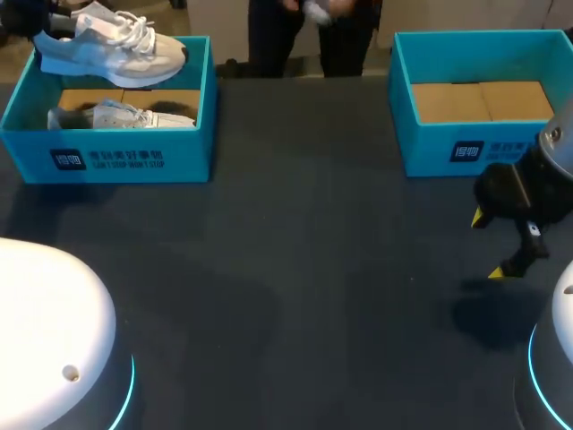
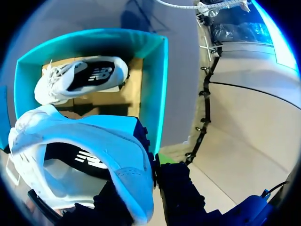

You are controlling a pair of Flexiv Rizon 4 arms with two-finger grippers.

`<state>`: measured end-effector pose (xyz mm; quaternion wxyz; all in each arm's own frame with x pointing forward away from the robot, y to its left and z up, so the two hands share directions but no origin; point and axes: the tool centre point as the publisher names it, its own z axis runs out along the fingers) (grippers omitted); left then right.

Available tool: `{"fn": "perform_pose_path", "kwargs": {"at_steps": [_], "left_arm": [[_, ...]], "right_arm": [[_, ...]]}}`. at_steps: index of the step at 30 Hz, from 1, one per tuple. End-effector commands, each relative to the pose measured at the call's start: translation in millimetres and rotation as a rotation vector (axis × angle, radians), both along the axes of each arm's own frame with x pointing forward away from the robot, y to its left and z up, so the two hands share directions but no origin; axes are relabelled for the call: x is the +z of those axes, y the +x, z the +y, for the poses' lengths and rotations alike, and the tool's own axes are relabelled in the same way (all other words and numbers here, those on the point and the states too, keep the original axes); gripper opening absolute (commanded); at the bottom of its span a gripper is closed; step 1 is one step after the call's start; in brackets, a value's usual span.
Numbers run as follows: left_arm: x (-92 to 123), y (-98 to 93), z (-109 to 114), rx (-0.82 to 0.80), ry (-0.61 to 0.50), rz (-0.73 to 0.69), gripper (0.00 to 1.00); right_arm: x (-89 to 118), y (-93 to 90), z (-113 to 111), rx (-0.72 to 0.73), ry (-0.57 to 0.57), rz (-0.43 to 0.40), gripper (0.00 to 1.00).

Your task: Take the shoe out of the shoebox, open the shoe tongue, remove and reinsert the insole, then place the shoe into the shoebox

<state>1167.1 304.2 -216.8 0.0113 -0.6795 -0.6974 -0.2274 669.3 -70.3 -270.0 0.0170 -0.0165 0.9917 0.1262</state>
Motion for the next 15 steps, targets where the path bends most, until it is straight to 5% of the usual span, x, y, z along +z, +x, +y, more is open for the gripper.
{"fn": "perform_pose_path", "kwargs": {"at_steps": [1,15], "left_arm": [[6.0,12.5,1.1,0.051,0.017,0.014,0.00],[0.3,14.6,0.8,0.047,0.015,0.001,0.00]], "right_arm": [[-0.7,-0.5,0.1,0.001,-0.001,-0.001,1.00],[-0.7,-0.5,0.1,0.001,-0.001,-0.001,1.00]]}}
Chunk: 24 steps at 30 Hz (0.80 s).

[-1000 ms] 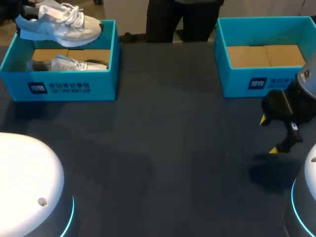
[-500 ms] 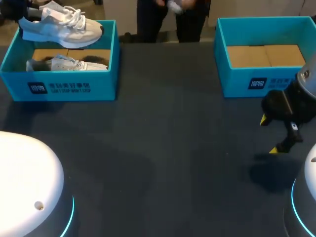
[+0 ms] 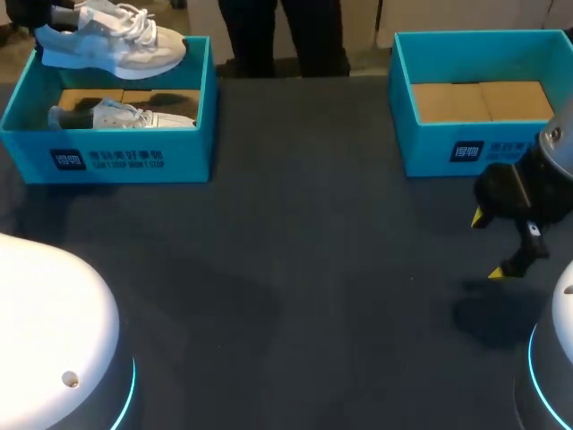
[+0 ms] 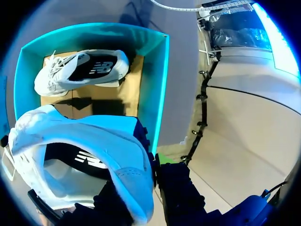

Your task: Take the shoe out of the shoebox, open the shoe tongue, remove and reinsert the insole, then place the shoe into the shoebox

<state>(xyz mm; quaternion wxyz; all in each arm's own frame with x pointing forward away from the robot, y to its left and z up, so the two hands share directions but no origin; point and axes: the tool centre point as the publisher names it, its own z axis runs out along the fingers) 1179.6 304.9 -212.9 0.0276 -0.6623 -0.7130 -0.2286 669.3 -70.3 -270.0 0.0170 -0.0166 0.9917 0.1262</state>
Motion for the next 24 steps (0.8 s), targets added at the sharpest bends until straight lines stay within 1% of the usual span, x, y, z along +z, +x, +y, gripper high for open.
{"fn": "perform_pose_path", "kwargs": {"at_steps": [1,6,10,11,14,20,24], "left_arm": [[-6,1.8,0,-0.014,-0.018,-0.020,0.00],[-28,3.9,5,0.004,0.002,0.012,0.00],[-39,4.0,7,0.014,0.005,0.035,0.00],[-44,4.1,6,0.022,0.020,0.035,0.00],[-50,3.3,5,0.032,0.018,0.047,0.00],[-56,0.7,2,0.033,0.010,0.062,0.00],[-58,7.3,0,0.042,0.007,0.065,0.00]], "right_arm": [[-1,-0.5,0,0.000,-0.001,-0.001,1.00],[-1,-0.5,0,0.000,-0.001,-0.001,1.00],[-1,-0.5,0,0.000,-0.001,-0.001,1.00],[-1,-0.5,0,0.000,-0.001,-0.001,1.00],[-1,-0.5,0,0.000,-0.001,-0.001,1.00],[-1,-0.5,0,0.000,-0.001,-0.001,1.00],[-1,-0.5,0,0.000,-0.001,-0.001,1.00]]}}
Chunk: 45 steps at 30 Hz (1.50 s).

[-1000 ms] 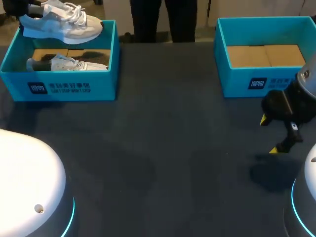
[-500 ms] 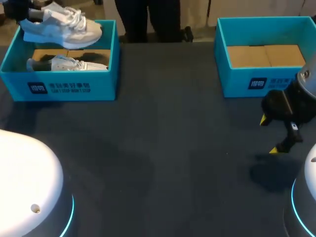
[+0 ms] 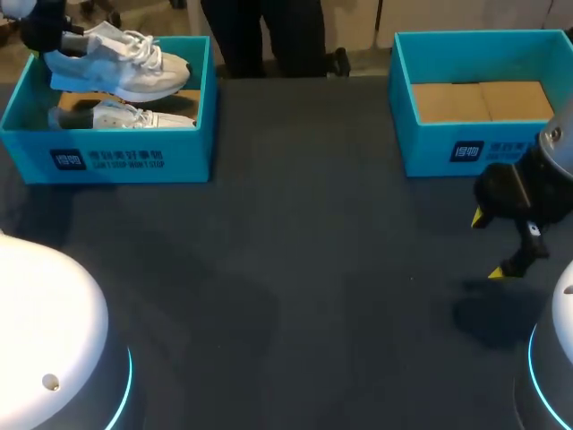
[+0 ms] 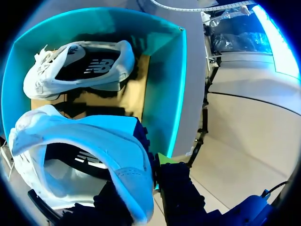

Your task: Take the shoe out of the shoebox, open the shoe tongue, remove and reinsert the insole, then place the shoe into the shoebox

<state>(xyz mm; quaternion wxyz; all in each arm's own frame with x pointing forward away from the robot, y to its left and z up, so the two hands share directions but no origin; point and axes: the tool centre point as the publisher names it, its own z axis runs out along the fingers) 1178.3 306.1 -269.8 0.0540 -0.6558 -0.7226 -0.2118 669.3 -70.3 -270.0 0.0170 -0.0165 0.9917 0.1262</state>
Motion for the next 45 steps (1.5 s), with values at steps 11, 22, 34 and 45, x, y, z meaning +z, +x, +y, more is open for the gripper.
{"fn": "perform_pose_path", "kwargs": {"at_steps": [11,22,34,45], "left_arm": [[-15,21.5,-5,0.002,0.004,0.022,0.00],[-26,35.4,-7,-0.032,0.011,0.025,0.00],[-46,32.9,-11,-0.083,0.000,0.047,0.00],[-67,30.2,-10,-0.055,-0.024,0.097,0.00]], "right_arm": [[-1,-0.5,0,0.001,-0.001,-0.001,1.00],[-1,-0.5,0,0.001,-0.001,-0.001,1.00],[-1,-0.5,0,0.001,-0.001,-0.001,1.00],[-1,-0.5,0,0.001,-0.001,-0.001,1.00]]}}
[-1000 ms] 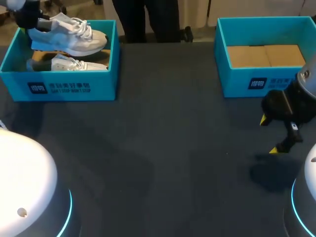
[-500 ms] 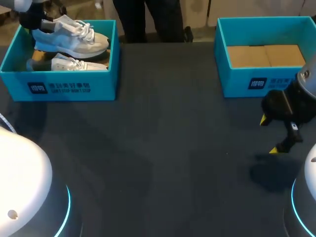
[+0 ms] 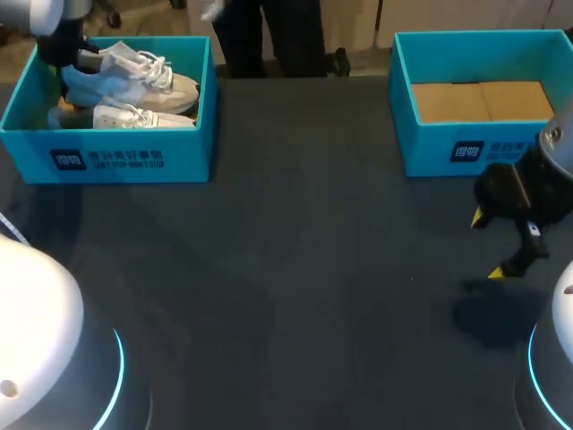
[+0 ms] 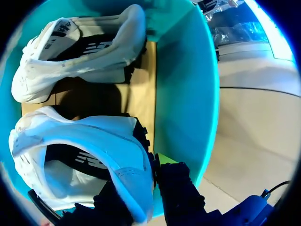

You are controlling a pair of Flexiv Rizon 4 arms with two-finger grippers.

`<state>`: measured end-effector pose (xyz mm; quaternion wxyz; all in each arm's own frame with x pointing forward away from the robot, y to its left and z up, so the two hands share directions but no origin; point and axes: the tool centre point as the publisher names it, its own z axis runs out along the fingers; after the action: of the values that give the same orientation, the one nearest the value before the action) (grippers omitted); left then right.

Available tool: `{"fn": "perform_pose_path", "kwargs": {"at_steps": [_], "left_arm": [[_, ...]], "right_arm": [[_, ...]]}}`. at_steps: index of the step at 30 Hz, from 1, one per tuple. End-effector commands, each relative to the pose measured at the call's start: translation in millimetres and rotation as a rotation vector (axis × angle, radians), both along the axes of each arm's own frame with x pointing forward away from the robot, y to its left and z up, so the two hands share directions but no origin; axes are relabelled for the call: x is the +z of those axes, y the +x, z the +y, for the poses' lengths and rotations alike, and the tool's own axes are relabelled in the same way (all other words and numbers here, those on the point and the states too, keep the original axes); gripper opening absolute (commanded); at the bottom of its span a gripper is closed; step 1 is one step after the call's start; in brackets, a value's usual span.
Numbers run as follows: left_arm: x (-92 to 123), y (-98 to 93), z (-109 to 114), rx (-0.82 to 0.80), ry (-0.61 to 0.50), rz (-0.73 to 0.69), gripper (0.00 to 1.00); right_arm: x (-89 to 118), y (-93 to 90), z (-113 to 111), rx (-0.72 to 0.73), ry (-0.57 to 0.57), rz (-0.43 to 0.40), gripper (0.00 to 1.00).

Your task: Take the shoe out of the shoebox, open the shoe tongue, remove and reinsert the insole, then place the shoe into the shoebox

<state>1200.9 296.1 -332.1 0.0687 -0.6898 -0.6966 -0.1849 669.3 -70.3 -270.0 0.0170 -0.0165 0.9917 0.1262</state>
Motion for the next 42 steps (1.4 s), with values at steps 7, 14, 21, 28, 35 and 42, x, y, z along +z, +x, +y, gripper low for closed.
{"fn": "perform_pose_path", "kwargs": {"at_steps": [7,14,21,28,35,42], "left_arm": [[-15,11.2,-2,0.063,-0.025,0.055,0.00],[-21,16.2,-5,0.054,-0.030,0.069,0.00],[-24,16.5,-6,0.033,-0.069,0.097,0.00],[-30,15.1,-9,0.014,-0.069,0.110,0.00],[-32,12.5,-10,0.002,-0.052,0.110,0.25],[-32,12.6,-8,0.001,-0.072,0.117,0.78]], "right_arm": [[-1,-0.5,0,0.001,-0.001,-0.001,1.00],[-1,-0.5,0,0.001,-0.001,-0.001,1.00],[-1,-0.5,0,0.001,-0.001,-0.001,1.00],[-1,-0.5,0,0.001,-0.001,-0.001,1.00],[-1,-0.5,0,0.001,-0.001,-0.001,1.00],[-1,-0.5,0,0.001,-0.001,-0.001,1.00]]}}
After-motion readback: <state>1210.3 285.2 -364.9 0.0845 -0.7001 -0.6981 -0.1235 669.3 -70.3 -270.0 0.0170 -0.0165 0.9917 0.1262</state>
